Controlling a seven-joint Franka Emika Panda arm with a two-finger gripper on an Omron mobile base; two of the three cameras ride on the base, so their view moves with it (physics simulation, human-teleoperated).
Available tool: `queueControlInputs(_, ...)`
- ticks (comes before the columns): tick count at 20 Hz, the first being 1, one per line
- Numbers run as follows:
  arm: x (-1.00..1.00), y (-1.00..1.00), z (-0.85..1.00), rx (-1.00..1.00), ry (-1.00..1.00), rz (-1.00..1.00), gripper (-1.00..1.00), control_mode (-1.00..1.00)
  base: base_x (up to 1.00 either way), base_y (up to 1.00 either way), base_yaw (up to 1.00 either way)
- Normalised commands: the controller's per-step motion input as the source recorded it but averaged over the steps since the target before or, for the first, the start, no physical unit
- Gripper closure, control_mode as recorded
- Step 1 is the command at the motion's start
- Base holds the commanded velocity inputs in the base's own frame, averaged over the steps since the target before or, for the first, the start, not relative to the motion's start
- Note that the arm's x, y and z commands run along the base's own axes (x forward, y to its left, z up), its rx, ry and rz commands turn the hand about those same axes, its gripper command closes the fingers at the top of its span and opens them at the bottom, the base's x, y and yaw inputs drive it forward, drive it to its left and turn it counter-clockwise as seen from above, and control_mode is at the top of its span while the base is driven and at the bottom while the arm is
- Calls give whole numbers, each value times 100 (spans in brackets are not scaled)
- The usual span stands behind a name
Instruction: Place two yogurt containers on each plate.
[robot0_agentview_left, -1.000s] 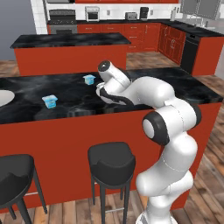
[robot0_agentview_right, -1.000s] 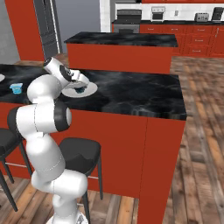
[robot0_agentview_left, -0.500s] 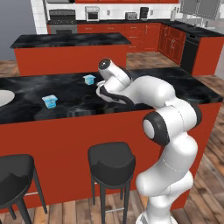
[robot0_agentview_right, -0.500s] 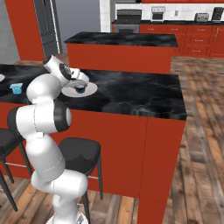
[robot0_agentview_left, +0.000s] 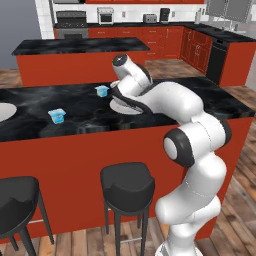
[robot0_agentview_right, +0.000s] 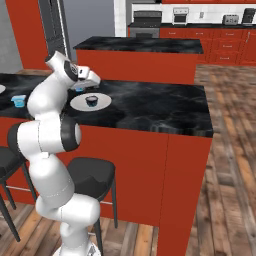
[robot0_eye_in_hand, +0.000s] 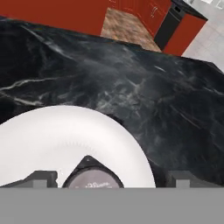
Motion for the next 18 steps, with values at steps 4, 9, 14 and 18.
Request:
queueControlInputs(4,-14,41,56,9,-1,9,-100,-100,0,0,0)
queueControlInputs(9,-3,47,29,15,2,20,-100,-100,0,0,0)
queueControlInputs(14,0,35,2,16,8,25,-100,-100,0,0,0)
queueControlInputs(18,2,21,-11,11,2,25,-100,-100,0,0,0)
